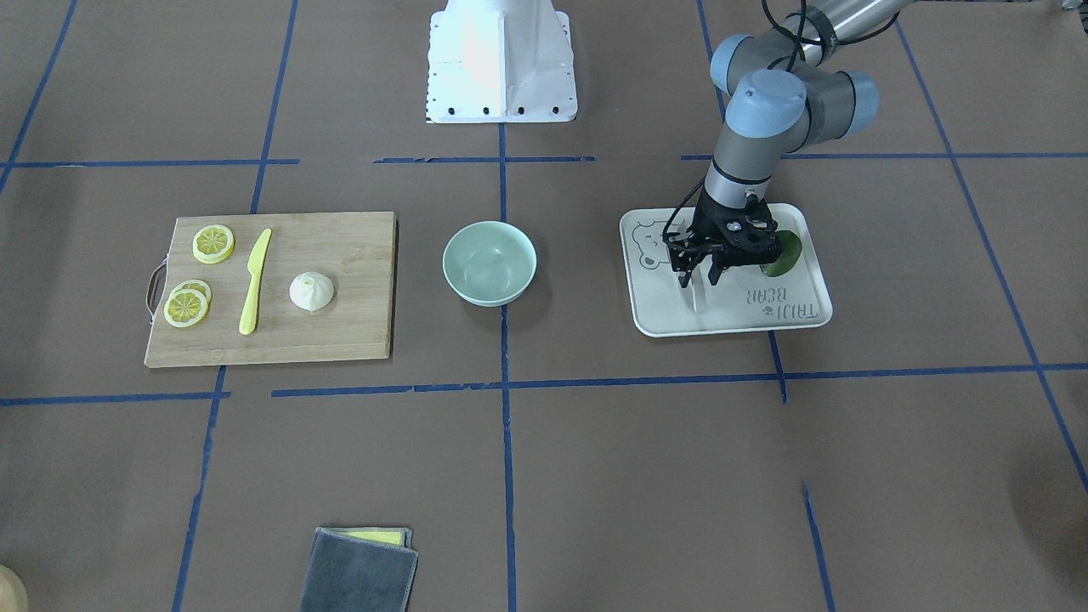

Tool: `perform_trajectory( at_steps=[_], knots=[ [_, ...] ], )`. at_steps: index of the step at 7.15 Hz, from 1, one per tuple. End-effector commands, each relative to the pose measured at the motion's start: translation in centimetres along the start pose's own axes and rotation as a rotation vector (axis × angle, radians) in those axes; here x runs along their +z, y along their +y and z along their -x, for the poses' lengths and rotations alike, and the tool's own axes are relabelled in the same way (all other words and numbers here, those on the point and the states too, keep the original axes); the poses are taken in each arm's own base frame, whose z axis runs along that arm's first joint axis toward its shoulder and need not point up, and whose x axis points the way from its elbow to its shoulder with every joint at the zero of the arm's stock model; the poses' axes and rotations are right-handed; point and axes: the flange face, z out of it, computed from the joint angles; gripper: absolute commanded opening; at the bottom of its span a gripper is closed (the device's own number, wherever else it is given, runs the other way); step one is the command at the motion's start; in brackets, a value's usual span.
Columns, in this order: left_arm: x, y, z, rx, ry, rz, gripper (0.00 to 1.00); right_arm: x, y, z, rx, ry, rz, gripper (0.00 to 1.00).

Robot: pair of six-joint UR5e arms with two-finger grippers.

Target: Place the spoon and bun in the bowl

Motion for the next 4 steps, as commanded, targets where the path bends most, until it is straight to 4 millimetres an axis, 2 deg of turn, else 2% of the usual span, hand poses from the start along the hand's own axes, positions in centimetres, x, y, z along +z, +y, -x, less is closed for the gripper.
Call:
perform_trajectory(
  at_steps=[1, 2, 3, 4],
  knots=[
    [0.0, 0.1, -0.2, 0.002, 0.001, 0.002, 0.53, 0.6, -0.4, 5.8, 0.041, -0.01, 0.013, 1.0],
    [0.0, 0.1, -0.2, 0.002, 0.003, 0.001, 0.51, 1.1, -0.3, 10.1, 0.057, -0.016, 0.022, 1.0],
    [-0.2, 0.1, -0.3, 0.002, 0.006, 0.0, 0.41, 1.0, -1.2, 12.9, 0.073, -0.02, 0.015, 1.0],
    [-0.1, 0.1, -0.2, 0.002, 0.004, -0.001, 0.2, 1.1, -2.1, 15.4, 0.075, -0.025, 0.012, 1.0]
  ],
)
